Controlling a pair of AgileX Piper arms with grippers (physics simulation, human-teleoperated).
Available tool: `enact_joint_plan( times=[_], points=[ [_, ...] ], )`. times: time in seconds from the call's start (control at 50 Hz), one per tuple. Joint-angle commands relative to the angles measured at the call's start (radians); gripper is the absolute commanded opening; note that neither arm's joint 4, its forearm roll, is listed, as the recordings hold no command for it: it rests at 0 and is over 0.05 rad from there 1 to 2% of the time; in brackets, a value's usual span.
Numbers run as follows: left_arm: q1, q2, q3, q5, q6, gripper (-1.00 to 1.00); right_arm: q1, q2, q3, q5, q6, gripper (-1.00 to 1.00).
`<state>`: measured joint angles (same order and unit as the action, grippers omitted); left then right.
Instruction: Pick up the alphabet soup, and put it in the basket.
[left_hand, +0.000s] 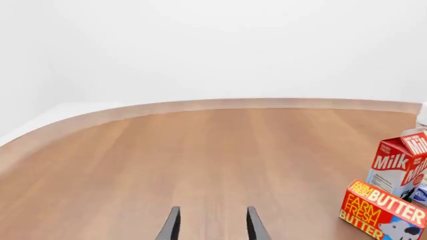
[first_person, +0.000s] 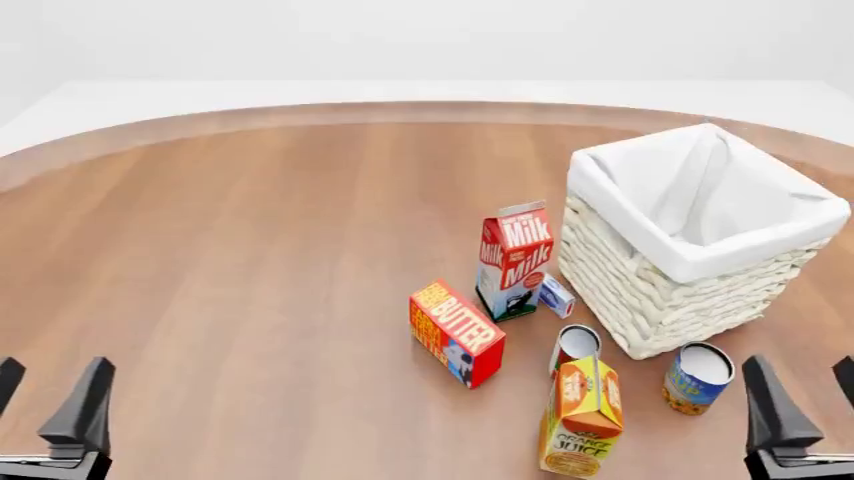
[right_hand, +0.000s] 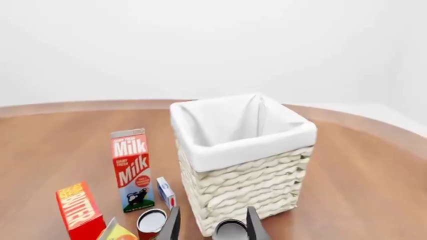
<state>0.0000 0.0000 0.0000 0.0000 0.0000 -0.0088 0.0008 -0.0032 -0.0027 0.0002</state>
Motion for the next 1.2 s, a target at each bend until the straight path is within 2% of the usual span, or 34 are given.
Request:
enact_joint_plan(
  times=[0.02,0.26,0.42,0.92,1.2],
  points=[
    [0.0,0.0,0.0,0.0,0.0,1.0,-0.03,0.001,-0.01,-0.006,0.008,1.0],
    [0.0,0.0,0.0,0.0,0.0,1.0,-0.012,0.028,-0.013,-0.007,-0.018,1.0],
    [0.0,0.0,0.0,0.0,0.0,1.0,-0.014,0.022,-0.065,0.069,-0.05,1.0],
    [0.0,0.0,0.0,0.0,0.0,1.0,-0.002,0.053,-0.149,0.178,-0.114,1.0],
    [0.0,0.0,0.0,0.0,0.0,1.0,-0.018,0.053,-0.131,0.204,-0.126,1.0]
  ],
)
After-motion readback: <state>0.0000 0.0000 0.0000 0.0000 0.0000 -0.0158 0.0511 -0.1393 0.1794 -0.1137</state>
